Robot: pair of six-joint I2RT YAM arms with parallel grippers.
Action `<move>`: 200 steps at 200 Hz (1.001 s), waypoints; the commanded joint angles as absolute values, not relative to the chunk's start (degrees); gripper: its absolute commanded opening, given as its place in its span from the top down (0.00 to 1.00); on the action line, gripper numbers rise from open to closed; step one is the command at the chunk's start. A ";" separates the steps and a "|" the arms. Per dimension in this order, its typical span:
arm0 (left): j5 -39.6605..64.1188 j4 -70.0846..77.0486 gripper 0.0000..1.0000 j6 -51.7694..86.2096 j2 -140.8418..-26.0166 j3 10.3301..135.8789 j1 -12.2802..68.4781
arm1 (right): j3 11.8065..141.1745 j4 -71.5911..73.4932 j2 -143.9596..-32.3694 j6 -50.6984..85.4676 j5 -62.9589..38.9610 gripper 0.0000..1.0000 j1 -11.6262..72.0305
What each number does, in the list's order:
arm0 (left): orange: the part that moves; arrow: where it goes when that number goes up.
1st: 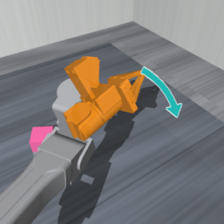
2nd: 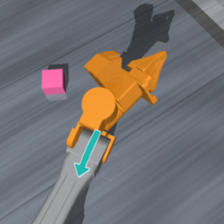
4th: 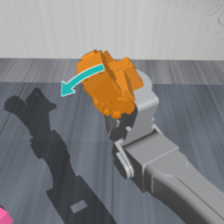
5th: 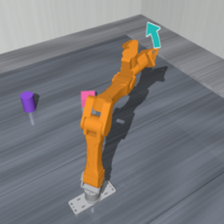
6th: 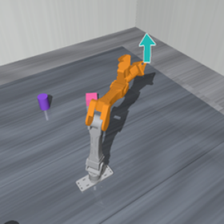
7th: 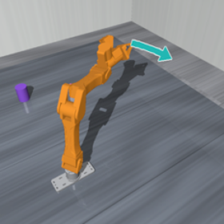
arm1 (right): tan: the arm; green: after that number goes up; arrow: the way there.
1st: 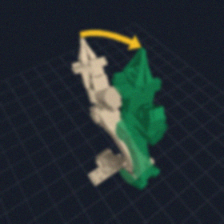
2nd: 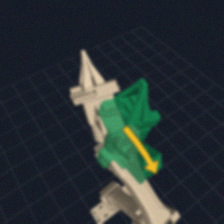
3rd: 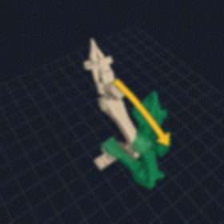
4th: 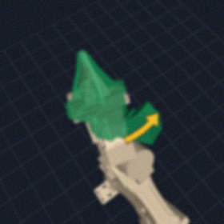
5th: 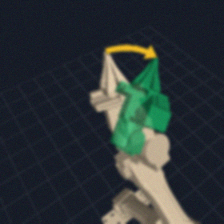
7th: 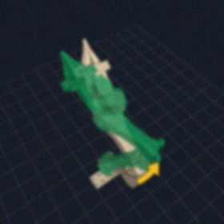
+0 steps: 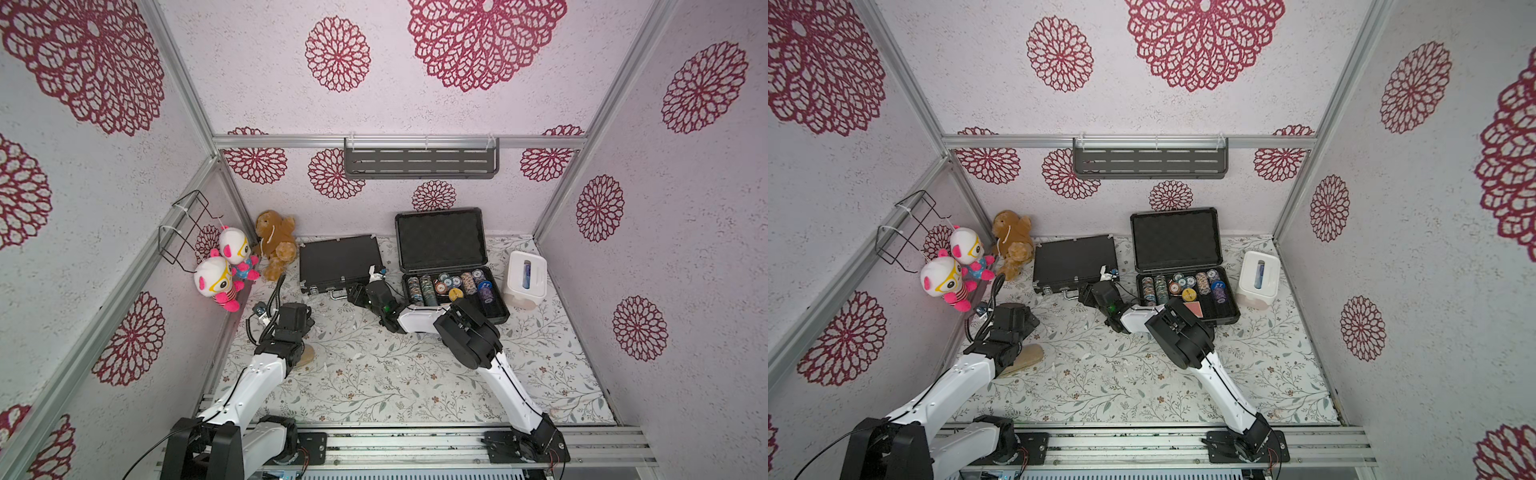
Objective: Open the poker set cases
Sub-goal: Pick up the poker set case from the center of the board.
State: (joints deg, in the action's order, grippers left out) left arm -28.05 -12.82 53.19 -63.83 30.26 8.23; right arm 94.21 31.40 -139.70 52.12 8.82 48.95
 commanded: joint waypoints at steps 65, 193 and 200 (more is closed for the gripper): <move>-26.98 -10.49 0.03 55.09 -64.34 30.50 7.67 | 95.77 39.29 -143.05 63.97 7.68 0.28 49.63; -27.33 -10.55 0.03 55.19 -62.43 29.80 7.54 | 90.70 43.74 -142.25 81.54 15.86 0.50 52.06; -27.33 -10.63 0.03 55.14 -62.32 29.75 7.56 | 90.64 43.43 -142.36 82.12 16.44 0.52 52.10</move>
